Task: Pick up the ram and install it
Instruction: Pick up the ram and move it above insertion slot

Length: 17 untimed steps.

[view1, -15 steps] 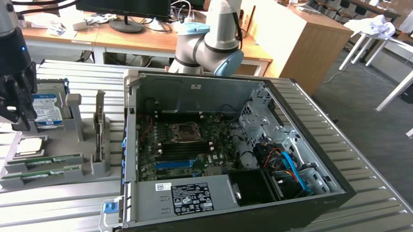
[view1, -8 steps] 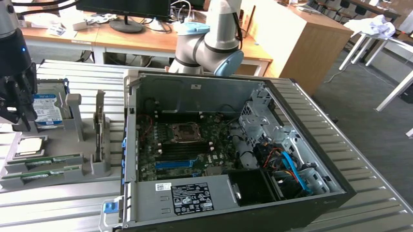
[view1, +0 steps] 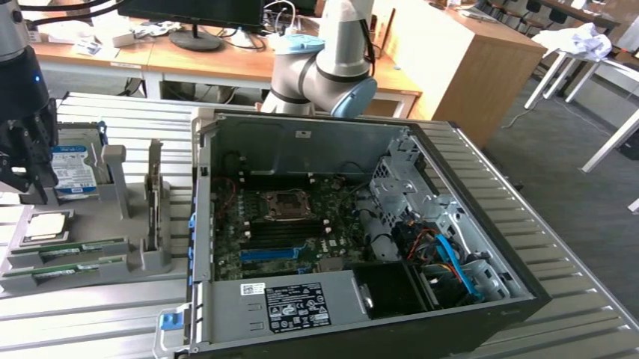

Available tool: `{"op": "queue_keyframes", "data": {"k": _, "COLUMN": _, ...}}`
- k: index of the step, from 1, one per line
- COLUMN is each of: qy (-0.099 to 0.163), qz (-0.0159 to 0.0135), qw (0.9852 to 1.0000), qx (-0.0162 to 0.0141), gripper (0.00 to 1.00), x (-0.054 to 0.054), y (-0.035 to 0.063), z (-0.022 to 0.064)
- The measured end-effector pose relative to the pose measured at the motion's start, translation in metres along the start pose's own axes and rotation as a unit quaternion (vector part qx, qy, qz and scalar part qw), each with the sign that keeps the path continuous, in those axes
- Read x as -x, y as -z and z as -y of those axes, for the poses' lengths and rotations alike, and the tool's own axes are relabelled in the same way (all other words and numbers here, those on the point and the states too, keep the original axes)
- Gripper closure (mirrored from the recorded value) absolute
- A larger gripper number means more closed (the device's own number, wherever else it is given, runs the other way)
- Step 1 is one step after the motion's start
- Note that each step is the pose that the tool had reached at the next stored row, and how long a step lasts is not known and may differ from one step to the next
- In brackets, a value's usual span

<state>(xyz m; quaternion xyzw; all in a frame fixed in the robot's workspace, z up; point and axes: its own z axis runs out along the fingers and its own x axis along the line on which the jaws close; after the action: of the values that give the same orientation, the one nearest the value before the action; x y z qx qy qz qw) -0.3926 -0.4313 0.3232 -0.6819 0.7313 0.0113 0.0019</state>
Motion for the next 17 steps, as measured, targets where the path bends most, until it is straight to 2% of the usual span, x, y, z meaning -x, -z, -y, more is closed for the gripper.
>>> {"op": "queue_keyframes", "data": {"k": 17, "qy": 0.000, "qz": 0.0000, "qw": 1.0000, "qx": 0.0000, "gripper": 0.64, "x": -0.0001, "y": -0.0039, "z": 0.0001}}
